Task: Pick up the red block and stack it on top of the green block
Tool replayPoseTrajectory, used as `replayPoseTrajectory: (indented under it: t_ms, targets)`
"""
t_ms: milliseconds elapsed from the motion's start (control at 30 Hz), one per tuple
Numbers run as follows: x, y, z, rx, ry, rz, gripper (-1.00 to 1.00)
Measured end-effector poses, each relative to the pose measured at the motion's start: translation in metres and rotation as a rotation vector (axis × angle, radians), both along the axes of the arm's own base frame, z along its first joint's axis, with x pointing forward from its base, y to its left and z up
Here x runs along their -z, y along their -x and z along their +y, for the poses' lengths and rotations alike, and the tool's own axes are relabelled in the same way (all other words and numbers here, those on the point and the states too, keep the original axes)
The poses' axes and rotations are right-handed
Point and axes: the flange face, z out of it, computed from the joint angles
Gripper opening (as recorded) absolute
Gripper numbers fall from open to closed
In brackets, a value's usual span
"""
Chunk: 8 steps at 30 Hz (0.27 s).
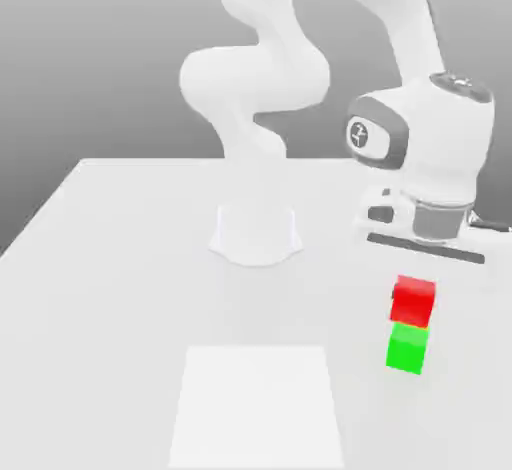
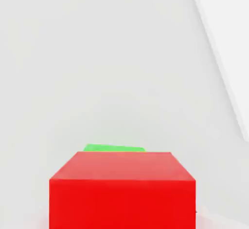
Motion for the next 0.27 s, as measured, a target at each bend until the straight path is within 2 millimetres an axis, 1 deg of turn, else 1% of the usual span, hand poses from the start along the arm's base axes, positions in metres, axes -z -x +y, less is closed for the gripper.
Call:
replayPoseTrajectory:
  t_ms: [233, 267]
  targets:
    - [0.025, 0.006, 0.003, -0.009, -0.034, 0.001, -1.00]
    - [0.027, 0.007, 0.004, -0.009, -0.040, 0.002, 1.00]
